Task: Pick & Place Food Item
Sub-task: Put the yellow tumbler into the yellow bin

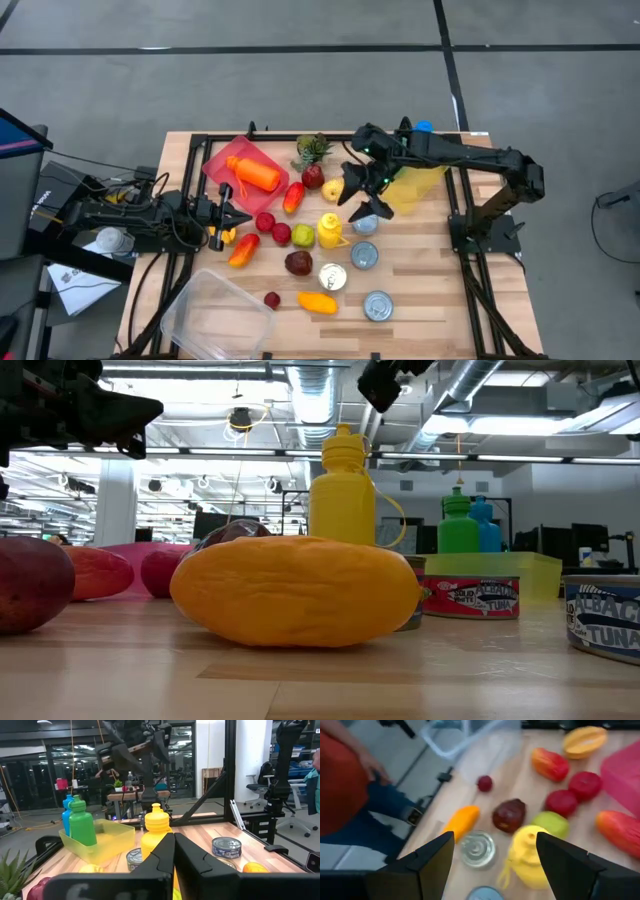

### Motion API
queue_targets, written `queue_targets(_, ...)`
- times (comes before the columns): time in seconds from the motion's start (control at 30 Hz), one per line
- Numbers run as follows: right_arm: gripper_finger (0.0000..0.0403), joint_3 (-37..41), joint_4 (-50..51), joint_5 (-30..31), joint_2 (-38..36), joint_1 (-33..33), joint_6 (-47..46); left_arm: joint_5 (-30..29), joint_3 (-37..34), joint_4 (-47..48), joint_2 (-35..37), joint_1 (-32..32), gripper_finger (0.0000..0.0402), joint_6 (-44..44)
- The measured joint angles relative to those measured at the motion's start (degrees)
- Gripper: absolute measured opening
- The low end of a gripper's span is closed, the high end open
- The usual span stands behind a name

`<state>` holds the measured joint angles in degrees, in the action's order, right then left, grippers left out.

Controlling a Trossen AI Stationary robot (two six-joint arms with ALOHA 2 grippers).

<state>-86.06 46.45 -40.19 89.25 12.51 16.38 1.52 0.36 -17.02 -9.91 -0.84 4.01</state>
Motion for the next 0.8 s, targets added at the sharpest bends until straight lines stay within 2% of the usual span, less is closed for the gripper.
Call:
queue_targets(0.1,0.0274,0.0,1.6,-6.2,-0.2,0.1,0.8,0.0,0.0,0.0,0.0,0.0,0.0000,0.0)
queue_targets(0.17,0.0274,0.0,5.4,-8.1,-1.7,0.1,2.8,0.0,0.0,0.0,0.0,0.0,0.0000,0.0)
queue_targets(0.3,0.0274,0.0,11.4,-8.5,-6.2,0.0,5.0,0.0,0.0,0.0,0.0,0.0,0.0000,0.0)
queue_targets(0.43,0.0274,0.1,13.1,-7.8,-13.5,1.1,3.9,0.0,0.0,0.0,0.0,0.0,0.0000,0.0)
queue_targets(0.57,0.0274,3.9,7.9,-2.3,-22.3,2.0,-1.1,0.0,0.0,0.0,0.0,0.0,0.0000,0.0)
queue_targets(0.8,0.0274,20.0,-11.1,9.5,-35.3,2.6,-10.3,0.0,0.0,0.0,0.0,0.0,0.0000,0.0)
